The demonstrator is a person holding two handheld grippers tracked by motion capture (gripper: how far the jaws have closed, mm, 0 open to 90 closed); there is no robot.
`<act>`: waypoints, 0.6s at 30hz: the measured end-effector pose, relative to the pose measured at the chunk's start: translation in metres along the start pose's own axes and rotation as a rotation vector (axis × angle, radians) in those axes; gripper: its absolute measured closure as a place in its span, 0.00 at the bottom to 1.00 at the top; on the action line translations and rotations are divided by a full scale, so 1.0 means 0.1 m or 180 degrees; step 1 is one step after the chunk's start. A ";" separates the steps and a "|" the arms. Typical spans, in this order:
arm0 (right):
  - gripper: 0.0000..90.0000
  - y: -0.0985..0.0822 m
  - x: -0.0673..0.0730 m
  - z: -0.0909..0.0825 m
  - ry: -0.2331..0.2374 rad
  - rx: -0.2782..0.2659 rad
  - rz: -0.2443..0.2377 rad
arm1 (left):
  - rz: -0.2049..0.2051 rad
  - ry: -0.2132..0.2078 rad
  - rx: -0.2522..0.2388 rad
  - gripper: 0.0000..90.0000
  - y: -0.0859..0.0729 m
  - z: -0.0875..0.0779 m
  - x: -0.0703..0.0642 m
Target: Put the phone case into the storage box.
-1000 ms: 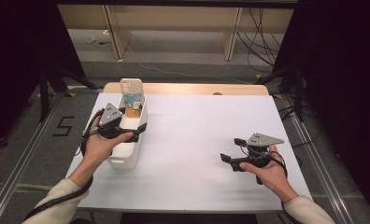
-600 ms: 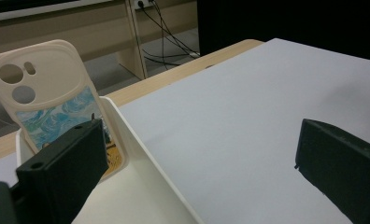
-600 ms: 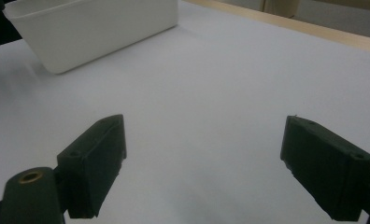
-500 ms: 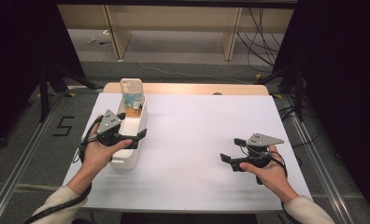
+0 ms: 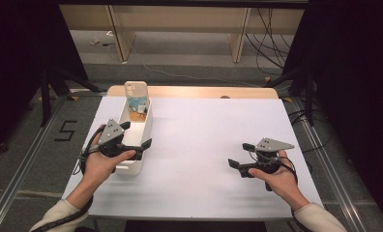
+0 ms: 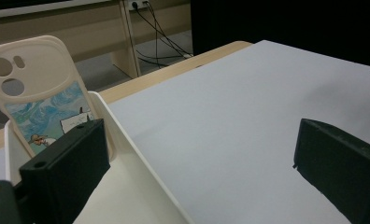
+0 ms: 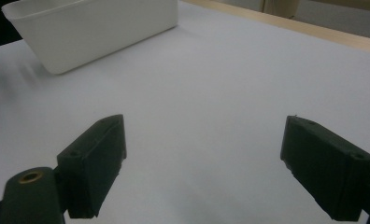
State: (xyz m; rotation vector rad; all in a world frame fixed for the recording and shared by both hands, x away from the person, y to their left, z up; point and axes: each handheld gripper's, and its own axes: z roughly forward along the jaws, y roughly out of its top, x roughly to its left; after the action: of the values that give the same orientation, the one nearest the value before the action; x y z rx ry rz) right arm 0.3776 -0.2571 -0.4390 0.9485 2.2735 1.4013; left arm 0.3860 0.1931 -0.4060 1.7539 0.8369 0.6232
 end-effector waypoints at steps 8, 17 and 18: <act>0.17 0.00 0.00 0.00 0.0002 0.0004 -0.0008 | -0.0014 -0.0018 -0.0007 0.03 -0.06 -0.05 -0.04; 0.17 0.00 0.01 0.00 0.0002 0.0007 -0.0014 | -0.0001 -0.0030 -0.0011 0.03 -0.10 -0.08 -0.08; 0.17 0.00 0.01 0.00 0.0002 0.0006 -0.0014 | 0.0008 -0.0034 -0.0014 0.03 -0.10 -0.09 -0.08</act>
State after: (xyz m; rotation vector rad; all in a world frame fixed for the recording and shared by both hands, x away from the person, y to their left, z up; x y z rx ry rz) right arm 0.3770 -0.2569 -0.4386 0.9430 2.2764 1.3981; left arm 0.3719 0.1937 -0.4133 1.7530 0.8256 0.6164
